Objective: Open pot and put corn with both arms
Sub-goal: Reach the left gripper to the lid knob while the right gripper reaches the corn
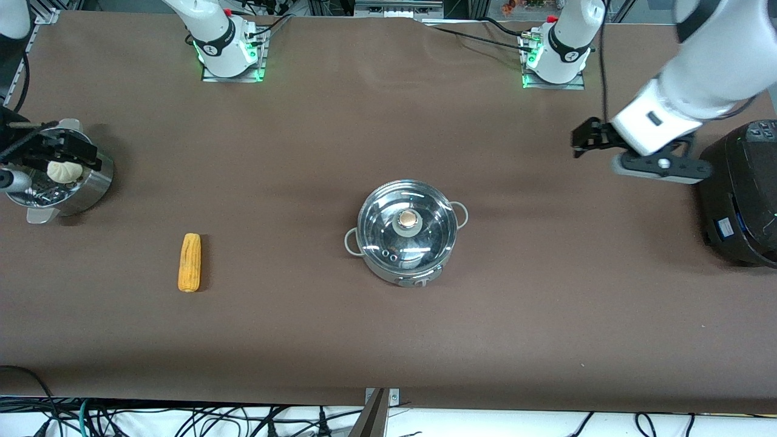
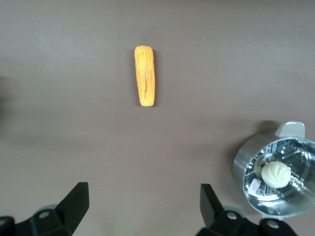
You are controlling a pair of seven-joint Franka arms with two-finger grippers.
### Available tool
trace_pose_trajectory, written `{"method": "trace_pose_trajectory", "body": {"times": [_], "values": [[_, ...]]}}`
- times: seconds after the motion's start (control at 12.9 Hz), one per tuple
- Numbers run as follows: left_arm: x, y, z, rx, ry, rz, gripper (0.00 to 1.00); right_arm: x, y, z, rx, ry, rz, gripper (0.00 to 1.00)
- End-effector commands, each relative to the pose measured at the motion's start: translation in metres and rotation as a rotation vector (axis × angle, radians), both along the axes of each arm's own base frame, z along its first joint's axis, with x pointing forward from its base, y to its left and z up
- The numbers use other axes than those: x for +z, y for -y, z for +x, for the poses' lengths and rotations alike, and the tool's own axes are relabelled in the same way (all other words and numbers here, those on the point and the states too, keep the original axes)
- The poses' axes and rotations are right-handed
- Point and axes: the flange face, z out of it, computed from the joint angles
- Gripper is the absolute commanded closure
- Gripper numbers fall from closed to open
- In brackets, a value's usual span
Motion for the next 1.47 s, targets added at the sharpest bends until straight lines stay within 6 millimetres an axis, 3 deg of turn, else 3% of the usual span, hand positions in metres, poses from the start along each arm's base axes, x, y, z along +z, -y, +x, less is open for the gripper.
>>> {"method": "trace_pose_trajectory", "body": {"times": [0.0, 0.31, 0.54, 0.7, 1.08, 1.39], "values": [[-0.018, 0.069, 0.037, -0.026, -0.007, -0.036, 0.0, -0.035, 0.002, 0.023, 0.005, -0.017, -0.004, 0.0], [-0.069, 0.182, 0.04, -0.057, 0.017, -0.057, 0.0, -0.122, 0.001, 0.066, 0.024, 0.001, -0.01, 0.0], [-0.12, 0.234, 0.045, -0.047, 0.073, -0.101, 0.0, -0.215, 0.001, 0.089, 0.031, -0.009, -0.004, 0.0], [-0.143, 0.271, 0.025, -0.054, 0.055, -0.082, 0.0, -0.26, 0.001, 0.089, 0.033, 0.009, -0.005, 0.0], [-0.19, 0.288, 0.037, -0.065, 0.109, -0.11, 0.0, -0.34, -0.004, 0.078, 0.04, 0.049, -0.004, 0.0], [-0.223, 0.298, 0.031, -0.084, 0.119, -0.113, 0.0, -0.358, -0.015, 0.076, 0.041, 0.057, 0.006, 0.0]]}}
